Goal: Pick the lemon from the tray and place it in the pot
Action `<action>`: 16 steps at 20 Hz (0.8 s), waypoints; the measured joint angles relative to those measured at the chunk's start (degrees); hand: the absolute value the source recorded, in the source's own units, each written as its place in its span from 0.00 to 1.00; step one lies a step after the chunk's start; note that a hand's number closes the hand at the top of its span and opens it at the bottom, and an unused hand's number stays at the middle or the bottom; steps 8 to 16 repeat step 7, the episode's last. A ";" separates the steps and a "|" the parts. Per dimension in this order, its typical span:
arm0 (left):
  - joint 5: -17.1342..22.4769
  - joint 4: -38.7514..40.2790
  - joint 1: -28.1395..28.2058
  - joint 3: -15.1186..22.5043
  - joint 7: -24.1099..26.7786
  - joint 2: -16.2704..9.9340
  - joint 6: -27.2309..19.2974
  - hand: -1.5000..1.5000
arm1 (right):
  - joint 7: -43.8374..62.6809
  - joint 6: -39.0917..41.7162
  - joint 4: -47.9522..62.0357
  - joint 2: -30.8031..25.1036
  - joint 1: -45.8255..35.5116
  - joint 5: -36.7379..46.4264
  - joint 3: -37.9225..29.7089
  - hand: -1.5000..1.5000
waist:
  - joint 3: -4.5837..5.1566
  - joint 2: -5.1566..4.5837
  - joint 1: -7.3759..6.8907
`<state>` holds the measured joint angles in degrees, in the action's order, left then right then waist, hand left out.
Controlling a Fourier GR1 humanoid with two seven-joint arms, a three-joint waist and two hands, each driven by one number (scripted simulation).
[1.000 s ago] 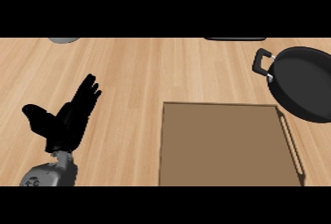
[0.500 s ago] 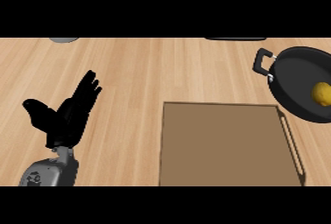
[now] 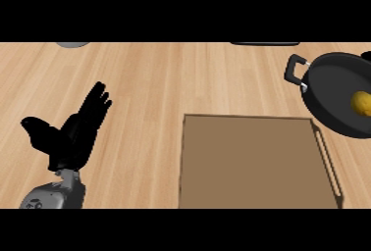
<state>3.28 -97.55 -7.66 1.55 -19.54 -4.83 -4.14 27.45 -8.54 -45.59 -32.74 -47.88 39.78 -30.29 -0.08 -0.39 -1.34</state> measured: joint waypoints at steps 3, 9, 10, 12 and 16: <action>0.44 -0.34 0.20 -0.41 -0.43 -0.37 0.37 0.50 | -4.80 -6.31 -0.82 0.08 0.61 -1.84 -2.75 0.00 | -0.02 0.04 0.25; 0.24 -1.18 0.46 -0.53 -0.89 -0.28 -0.05 0.50 | -9.06 -13.10 -1.60 -0.74 0.94 -4.09 -6.05 0.00 | -0.01 0.15 0.55; 0.24 -1.18 0.46 -0.53 -0.89 -0.28 -0.05 0.50 | -9.06 -13.10 -1.60 -0.74 0.94 -4.09 -6.05 0.00 | -0.01 0.15 0.55; 0.24 -1.18 0.46 -0.53 -0.89 -0.28 -0.05 0.50 | -9.06 -13.10 -1.60 -0.74 0.94 -4.09 -6.05 0.00 | -0.01 0.15 0.55; 0.24 -1.18 0.46 -0.53 -0.89 -0.28 -0.05 0.50 | -9.06 -13.10 -1.60 -0.74 0.94 -4.09 -6.05 0.00 | -0.01 0.15 0.55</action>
